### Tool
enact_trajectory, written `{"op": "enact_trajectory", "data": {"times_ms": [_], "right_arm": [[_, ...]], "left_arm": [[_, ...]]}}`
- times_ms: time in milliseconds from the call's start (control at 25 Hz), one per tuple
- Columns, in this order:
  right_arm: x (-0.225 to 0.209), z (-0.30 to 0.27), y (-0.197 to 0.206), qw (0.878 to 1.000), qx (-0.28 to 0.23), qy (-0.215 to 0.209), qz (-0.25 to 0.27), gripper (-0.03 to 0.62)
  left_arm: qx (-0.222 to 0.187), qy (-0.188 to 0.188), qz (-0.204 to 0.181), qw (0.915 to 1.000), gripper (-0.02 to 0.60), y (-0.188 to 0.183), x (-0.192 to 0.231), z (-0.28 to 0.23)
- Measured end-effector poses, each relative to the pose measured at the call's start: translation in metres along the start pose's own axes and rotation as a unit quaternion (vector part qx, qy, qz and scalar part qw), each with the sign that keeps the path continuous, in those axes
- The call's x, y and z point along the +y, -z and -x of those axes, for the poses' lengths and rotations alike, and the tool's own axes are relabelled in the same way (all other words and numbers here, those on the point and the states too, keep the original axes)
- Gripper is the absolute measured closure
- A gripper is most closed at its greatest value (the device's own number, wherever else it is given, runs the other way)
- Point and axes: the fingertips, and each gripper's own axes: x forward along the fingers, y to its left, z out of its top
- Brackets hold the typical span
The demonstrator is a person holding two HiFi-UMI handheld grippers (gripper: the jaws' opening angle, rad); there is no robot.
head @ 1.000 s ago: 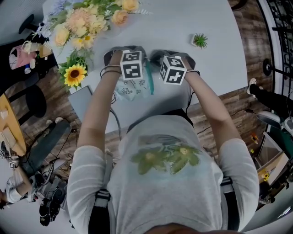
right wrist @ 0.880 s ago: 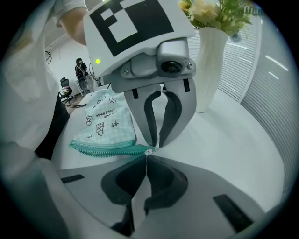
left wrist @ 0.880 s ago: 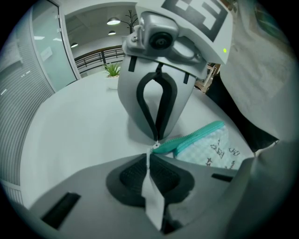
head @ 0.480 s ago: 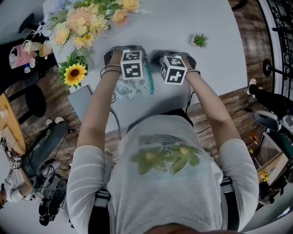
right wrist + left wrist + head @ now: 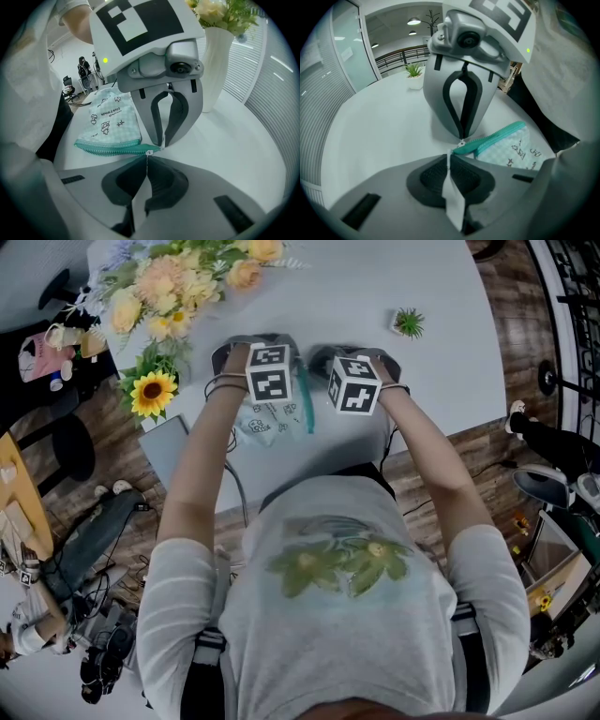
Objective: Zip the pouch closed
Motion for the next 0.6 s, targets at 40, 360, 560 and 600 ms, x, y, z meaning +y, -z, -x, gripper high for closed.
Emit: {"op": "enact_trajectory", "data": {"times_ms": [40, 360, 560, 600], "right_arm": [[0.0001, 0.0003, 0.0, 1.0, 0.0, 0.0, 0.0, 0.574], [0.0009, 0.0018, 0.0, 1.0, 0.003, -0.001, -0.001, 0.574], [0.0023, 0.002, 0.0004, 1.0, 0.008, -0.007, 0.0, 0.576], [0.0023, 0.0022, 0.0004, 1.0, 0.008, -0.007, -0.001, 0.576]], "left_arm": [[0.0, 0.0, 0.0, 1.0, 0.557, -0.0001, 0.0, 0.0001], [0.004, -0.002, -0.002, 1.0, 0.557, -0.0009, -0.0007, 0.0006], [0.007, -0.001, -0.001, 1.0, 0.557, 0.0, 0.0, 0.0], [0.006, -0.002, -0.001, 1.0, 0.557, 0.0, 0.0002, 0.0001]]}}
